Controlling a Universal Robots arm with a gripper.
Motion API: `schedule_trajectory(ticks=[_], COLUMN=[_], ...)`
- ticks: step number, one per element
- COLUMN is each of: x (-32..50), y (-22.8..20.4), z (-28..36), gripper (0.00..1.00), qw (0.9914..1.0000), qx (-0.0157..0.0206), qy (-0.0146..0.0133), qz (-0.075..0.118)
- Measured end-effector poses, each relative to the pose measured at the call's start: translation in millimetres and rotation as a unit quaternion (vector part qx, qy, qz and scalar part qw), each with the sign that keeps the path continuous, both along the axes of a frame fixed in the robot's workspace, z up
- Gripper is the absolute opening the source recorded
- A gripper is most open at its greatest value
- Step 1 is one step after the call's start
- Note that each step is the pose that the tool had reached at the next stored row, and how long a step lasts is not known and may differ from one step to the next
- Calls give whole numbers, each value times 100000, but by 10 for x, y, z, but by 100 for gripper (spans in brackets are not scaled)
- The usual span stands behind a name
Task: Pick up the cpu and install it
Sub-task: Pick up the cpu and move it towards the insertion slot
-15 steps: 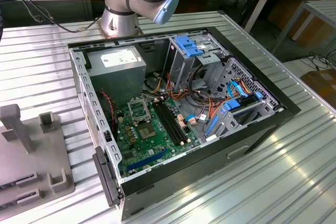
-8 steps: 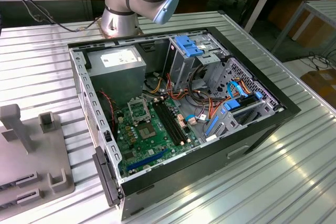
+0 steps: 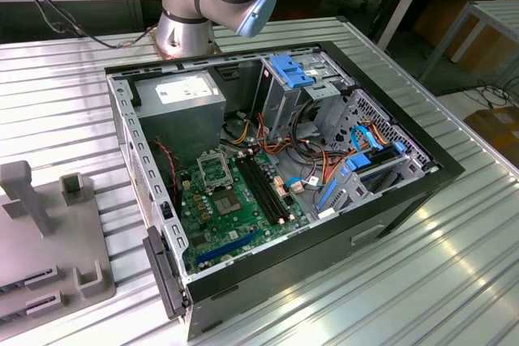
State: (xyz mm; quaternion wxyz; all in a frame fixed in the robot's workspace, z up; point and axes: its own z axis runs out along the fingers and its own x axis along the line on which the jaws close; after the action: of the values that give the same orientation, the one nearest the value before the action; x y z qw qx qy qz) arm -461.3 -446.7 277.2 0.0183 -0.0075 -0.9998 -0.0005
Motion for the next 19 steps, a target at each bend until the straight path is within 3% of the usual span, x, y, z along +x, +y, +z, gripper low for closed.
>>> schedule_trajectory(ticks=[19], x=[0], y=[0], z=[55], gripper=[47], qw=[100000], qx=[-3], qy=[5], qz=[-1])
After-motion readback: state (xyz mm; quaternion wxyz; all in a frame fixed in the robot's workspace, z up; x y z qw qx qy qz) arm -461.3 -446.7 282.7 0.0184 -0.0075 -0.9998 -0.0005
